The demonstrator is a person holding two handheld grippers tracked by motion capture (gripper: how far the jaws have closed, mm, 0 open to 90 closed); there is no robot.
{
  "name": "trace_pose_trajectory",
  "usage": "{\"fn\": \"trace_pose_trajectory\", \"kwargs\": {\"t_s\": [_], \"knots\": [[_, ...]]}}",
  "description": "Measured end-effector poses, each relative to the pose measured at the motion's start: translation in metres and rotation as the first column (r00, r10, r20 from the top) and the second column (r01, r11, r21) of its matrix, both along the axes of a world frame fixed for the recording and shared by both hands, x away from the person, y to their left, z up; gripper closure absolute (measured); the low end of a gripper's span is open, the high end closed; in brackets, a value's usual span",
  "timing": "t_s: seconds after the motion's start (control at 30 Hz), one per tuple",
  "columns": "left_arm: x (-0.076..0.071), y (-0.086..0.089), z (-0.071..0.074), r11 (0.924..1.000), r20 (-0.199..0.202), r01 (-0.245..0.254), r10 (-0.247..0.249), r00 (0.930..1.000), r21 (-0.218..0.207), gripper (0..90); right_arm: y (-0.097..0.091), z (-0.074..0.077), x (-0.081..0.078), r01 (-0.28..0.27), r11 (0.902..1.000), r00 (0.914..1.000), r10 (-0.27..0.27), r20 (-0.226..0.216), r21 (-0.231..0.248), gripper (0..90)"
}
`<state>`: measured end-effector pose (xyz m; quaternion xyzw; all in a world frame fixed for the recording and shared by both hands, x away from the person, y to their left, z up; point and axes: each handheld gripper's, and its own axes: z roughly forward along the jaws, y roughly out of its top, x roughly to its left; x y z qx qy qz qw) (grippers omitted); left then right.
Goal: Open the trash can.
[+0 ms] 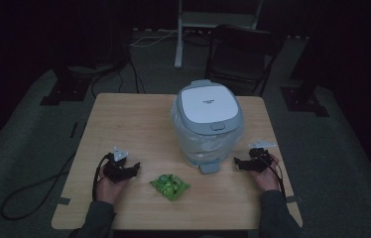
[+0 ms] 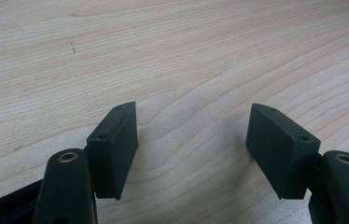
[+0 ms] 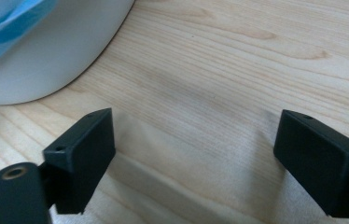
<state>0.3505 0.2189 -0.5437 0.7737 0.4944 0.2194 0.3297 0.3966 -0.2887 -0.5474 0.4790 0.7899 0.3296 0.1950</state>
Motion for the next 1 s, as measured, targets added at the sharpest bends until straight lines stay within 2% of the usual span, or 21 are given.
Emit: {"fn": "trace_pose_trajectory", "kwargs": {"t_s": [0.23, 0.27, 0.3, 0.33, 0.4, 0.43, 0.47, 0.5, 0.53, 0.57, 0.67, 0.8, 1.0], "knots": [[0.0, 0.0, 0.0, 1.0, -0.002, 0.007, -0.007, 1.0, -0.002, 33.7, 0.003, 0.003, -0.003, -0.008, 0.9999, 0.9997, 0.008, -0.024, -0.015, 15.3], [0.0, 0.0, 0.0, 1.0, -0.002, 0.007, -0.007, 1.0, -0.003, 33.7, 0.003, 0.006, -0.005, -0.012, 0.9998, 0.9995, 0.011, -0.028, -0.013, 27.8], [0.0, 0.0, 0.0, 1.0, -0.002, 0.007, -0.007, 1.0, -0.003, 33.7, 0.003, 0.006, -0.005, -0.012, 0.9998, 0.9995, 0.011, -0.028, -0.013, 27.8], [0.0, 0.0, 0.0, 1.0, -0.002, 0.007, -0.007, 1.0, -0.002, 33.7, 0.003, 0.006, -0.005, -0.018, 0.9997, 0.9994, 0.018, -0.029, -0.013, 32.2], [0.0, 0.0, 0.0, 1.0, -0.002, 0.007, -0.007, 1.0, -0.003, 33.8, 0.003, 0.009, -0.008, -0.038, 0.9992, 0.9989, 0.038, -0.027, -0.015, 56.4], [0.0, 0.0, 0.0, 1.0, -0.001, 0.007, -0.007, 1.0, -0.003, 33.7, 0.003, 0.01, -0.009, -0.046, 0.9988, 0.9986, 0.045, -0.028, -0.015, 61.0], [0.0, 0.0, 0.0, 1.0, -0.001, 0.007, -0.007, 1.0, -0.003, 33.8, 0.005, 0.01, -0.011, -0.065, 0.9978, 0.9976, 0.064, -0.026, -0.012, 75.3], [0.0, 0.0, 0.0, 1.0, -0.001, 0.006, -0.006, 1.0, -0.003, 33.8, 0.005, 0.01, -0.011, -0.065, 0.9978, 0.9976, 0.064, -0.026, -0.012, 75.3], [0.0, -0.001, 0.0, 1.0, -0.001, 0.007, -0.007, 1.0, -0.003, 33.7, 0.006, 0.011, -0.012, -0.073, 0.9973, 0.9971, 0.073, -0.023, -0.012, 79.0], [0.0, -0.001, 0.0, 1.0, -0.001, 0.006, -0.006, 1.0, -0.004, 33.7, 0.01, 0.015, -0.015, -0.092, 0.9957, 0.9957, 0.092, 0.004, -0.008, 86.5], [0.0, -0.001, 0.0, 1.0, -0.001, 0.005, -0.005, 1.0, -0.004, 33.7, 0.013, 0.019, -0.018, -0.113, 0.9936, 0.9932, 0.112, 0.029, 0.004, 89.6], [0.0, -0.001, 0.0, 1.0, -0.001, 0.004, -0.004, 1.0, -0.003, 33.7, 0.018, 0.027, -0.028, -0.161, 0.9863, 0.9847, 0.157, 0.075, 0.037, 89.8], [0.0, -0.001, 0.0, 1.0, 0.0, 0.002, -0.002, 1.0, -0.004, 33.7, 0.024, 0.032, -0.038, -0.222, 0.9728, 0.9712, 0.214, 0.104, 0.066, 89.8]]}}
